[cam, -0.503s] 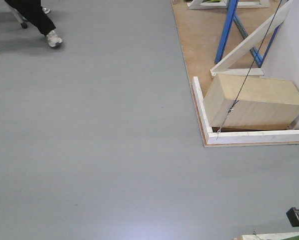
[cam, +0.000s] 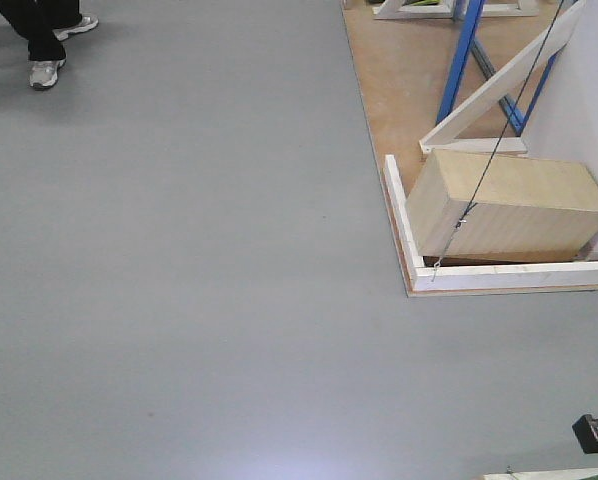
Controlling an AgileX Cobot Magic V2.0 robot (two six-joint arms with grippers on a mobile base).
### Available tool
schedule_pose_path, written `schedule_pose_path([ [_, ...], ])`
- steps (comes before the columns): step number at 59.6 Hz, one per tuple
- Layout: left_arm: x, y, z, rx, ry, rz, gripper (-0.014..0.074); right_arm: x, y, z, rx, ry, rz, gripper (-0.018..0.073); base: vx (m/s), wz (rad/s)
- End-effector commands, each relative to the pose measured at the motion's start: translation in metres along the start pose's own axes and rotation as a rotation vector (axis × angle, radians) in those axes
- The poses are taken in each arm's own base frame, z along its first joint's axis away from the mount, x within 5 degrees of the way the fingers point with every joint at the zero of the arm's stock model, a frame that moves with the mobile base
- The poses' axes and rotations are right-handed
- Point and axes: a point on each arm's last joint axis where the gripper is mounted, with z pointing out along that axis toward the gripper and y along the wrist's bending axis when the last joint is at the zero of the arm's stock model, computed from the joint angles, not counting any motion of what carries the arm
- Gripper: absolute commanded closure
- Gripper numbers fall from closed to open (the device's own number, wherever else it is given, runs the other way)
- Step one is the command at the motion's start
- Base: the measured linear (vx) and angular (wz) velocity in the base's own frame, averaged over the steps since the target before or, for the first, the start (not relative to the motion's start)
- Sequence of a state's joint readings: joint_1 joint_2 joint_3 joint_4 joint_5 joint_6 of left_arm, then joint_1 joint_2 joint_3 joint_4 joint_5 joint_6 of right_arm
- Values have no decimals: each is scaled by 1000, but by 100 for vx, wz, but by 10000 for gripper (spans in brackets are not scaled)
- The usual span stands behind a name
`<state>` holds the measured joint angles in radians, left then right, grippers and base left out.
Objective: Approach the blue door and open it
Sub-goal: 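Drive the base forward along the wooden platform toward the blue door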
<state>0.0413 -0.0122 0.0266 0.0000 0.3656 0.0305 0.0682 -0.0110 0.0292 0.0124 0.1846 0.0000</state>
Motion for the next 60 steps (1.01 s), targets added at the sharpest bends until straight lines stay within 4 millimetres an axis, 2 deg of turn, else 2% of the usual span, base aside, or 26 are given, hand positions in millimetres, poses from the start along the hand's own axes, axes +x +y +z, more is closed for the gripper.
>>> schedule_pose_path([
  [1,-6,0,-1,-4,-88,-3,526,-2,0,0,6,-86,-2,554,6,-4],
  [60,-6,0,-1,-4,-88,-3,526,-2,0,0,6,-82,-3,554,17,3],
])
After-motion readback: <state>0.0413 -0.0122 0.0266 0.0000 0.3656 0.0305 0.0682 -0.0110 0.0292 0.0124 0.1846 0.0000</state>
